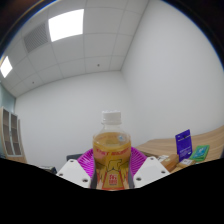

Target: Pour water

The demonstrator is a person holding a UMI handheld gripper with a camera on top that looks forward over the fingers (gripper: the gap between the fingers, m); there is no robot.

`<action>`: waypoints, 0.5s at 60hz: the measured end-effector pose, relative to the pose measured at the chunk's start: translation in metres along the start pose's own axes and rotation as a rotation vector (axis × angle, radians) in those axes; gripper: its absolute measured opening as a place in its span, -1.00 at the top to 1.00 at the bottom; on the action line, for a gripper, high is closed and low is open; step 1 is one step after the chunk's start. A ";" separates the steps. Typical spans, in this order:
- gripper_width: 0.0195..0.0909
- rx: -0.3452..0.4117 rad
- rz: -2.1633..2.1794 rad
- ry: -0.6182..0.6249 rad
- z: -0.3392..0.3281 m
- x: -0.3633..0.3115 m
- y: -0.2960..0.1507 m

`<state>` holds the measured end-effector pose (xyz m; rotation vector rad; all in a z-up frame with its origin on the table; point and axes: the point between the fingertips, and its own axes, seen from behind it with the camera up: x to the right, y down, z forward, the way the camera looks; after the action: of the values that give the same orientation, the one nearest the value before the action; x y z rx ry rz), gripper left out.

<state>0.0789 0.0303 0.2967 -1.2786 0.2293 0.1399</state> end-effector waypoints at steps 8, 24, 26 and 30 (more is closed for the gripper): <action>0.35 -0.174 -0.114 0.058 0.014 0.084 0.084; 0.32 -0.371 -0.205 0.008 0.022 0.122 0.189; 0.30 -0.386 -0.232 0.005 0.021 0.123 0.196; 0.30 -0.363 -0.262 -0.003 0.023 0.122 0.194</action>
<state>0.1546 0.1044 0.0921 -1.6567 0.0317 -0.0438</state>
